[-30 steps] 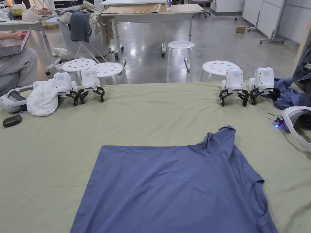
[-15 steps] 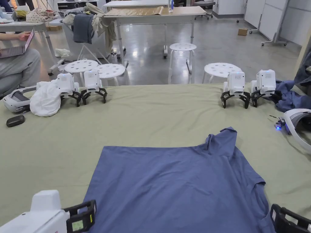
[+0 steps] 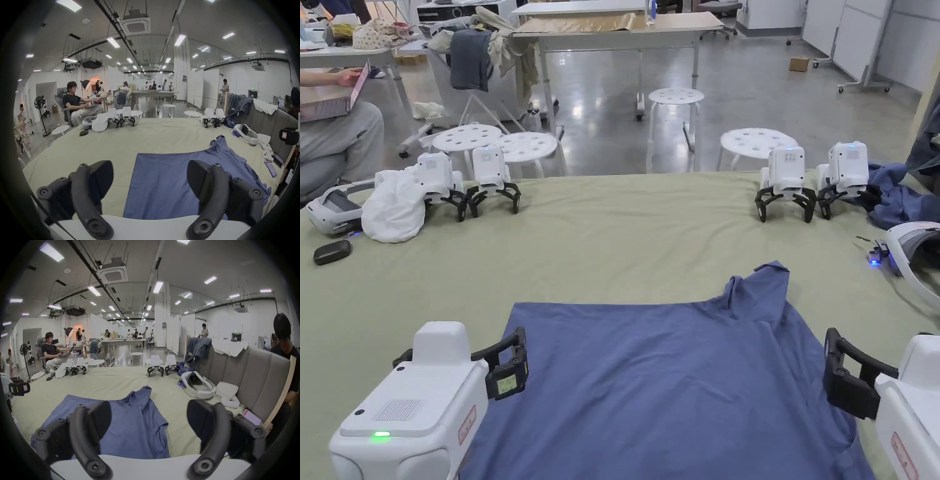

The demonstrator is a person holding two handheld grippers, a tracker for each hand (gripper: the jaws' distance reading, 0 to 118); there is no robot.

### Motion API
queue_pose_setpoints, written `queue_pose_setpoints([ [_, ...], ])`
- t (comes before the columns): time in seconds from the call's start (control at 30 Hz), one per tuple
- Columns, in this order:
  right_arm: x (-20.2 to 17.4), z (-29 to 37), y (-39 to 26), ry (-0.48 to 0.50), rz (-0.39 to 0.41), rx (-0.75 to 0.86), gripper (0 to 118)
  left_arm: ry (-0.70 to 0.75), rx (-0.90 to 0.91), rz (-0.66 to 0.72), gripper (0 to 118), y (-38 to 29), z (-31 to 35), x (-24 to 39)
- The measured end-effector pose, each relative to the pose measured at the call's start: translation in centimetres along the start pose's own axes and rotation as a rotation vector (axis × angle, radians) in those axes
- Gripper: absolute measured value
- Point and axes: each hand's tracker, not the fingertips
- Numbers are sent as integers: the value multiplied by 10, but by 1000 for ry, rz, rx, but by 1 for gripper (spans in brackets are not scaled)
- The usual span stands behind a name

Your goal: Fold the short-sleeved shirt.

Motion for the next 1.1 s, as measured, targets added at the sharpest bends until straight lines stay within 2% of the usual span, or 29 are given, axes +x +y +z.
queue_pose_setpoints([
  [0.07, -7, 1, 0, 0, 6, 16, 45, 3, 20, 13, 61, -4, -2, 6],
  [0.1, -9, 1, 0, 3, 3, 25, 45, 7, 26, 14, 61, -6, -1, 9],
  [0.13, -11, 1, -1, 3, 2, 36, 42, 15, 31, 12, 56, -8, -1, 12],
  [0.2, -14, 1, -4, -6, -1, 54, 24, 16, 37, 5, 32, -13, -2, 15],
  [0.27, -16, 0, -6, -17, 1, 64, 6, 17, 32, 6, 16, -18, -5, 14],
  [0.33, -16, 1, -9, -13, 2, 76, 4, 26, 36, 13, 0, -24, -5, 15],
  [1.1, -12, 9, -11, -22, 3, 80, 4, 19, 17, 13, 0, -32, 0, 4],
])
